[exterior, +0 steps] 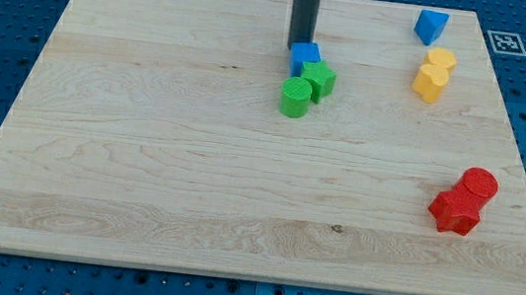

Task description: Point your arm to the blue triangle

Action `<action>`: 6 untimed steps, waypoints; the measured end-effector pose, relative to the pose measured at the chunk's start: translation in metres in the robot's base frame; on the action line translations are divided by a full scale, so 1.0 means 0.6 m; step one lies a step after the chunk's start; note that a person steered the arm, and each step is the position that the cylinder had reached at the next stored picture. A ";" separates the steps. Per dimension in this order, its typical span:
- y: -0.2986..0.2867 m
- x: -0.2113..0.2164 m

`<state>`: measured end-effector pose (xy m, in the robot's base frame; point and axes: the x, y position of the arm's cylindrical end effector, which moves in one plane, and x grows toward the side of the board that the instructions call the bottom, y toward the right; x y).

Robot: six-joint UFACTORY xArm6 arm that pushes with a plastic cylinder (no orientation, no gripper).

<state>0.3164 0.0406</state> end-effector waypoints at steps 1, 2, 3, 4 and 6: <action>0.041 0.024; 0.048 -0.034; 0.048 -0.159; 0.072 -0.207; 0.318 -0.208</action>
